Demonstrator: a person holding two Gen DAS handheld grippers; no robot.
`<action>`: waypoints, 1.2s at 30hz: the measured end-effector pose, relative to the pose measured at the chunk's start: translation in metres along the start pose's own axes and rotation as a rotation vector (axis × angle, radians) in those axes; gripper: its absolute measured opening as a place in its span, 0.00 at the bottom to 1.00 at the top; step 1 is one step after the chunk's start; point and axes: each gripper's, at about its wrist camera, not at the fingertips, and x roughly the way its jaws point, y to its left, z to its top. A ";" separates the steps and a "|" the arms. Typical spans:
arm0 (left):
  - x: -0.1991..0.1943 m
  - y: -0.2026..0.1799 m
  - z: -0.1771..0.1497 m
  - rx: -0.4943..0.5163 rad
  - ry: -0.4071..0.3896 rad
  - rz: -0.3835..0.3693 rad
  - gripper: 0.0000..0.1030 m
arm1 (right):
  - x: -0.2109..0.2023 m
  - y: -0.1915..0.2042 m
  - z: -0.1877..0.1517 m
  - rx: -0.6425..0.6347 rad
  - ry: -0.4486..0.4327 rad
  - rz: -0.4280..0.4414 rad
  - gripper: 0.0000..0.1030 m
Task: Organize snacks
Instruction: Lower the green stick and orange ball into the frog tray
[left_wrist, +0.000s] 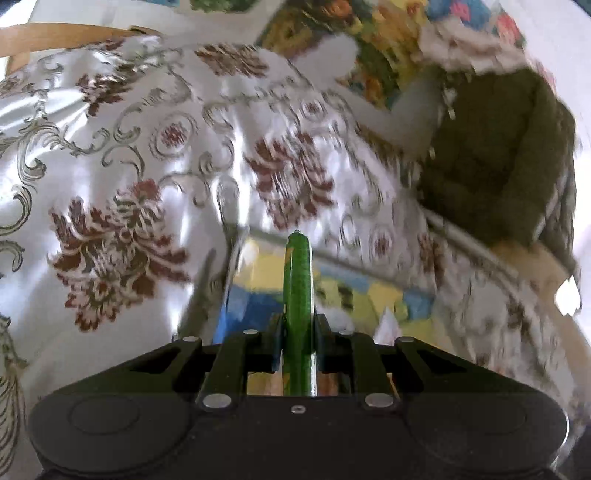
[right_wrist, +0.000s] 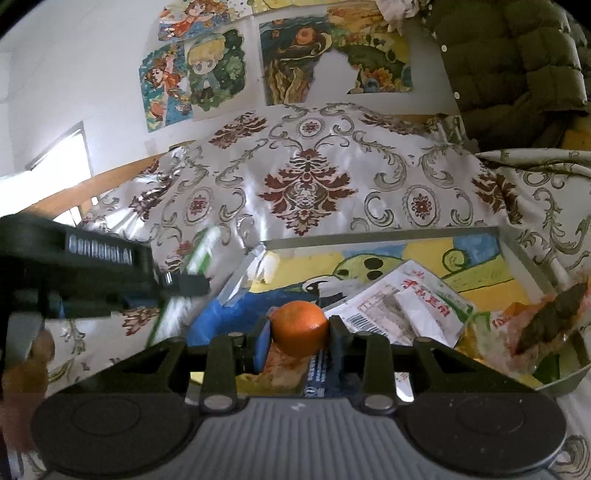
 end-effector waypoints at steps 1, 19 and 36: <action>0.002 0.001 0.002 0.000 -0.018 -0.002 0.18 | 0.001 0.000 0.000 -0.001 0.000 -0.004 0.36; 0.039 0.013 -0.018 0.032 0.057 0.046 0.18 | 0.023 0.020 -0.017 -0.106 0.054 -0.007 0.37; 0.007 0.005 -0.009 0.036 -0.011 0.065 0.70 | -0.005 0.021 -0.003 -0.110 -0.025 -0.021 0.54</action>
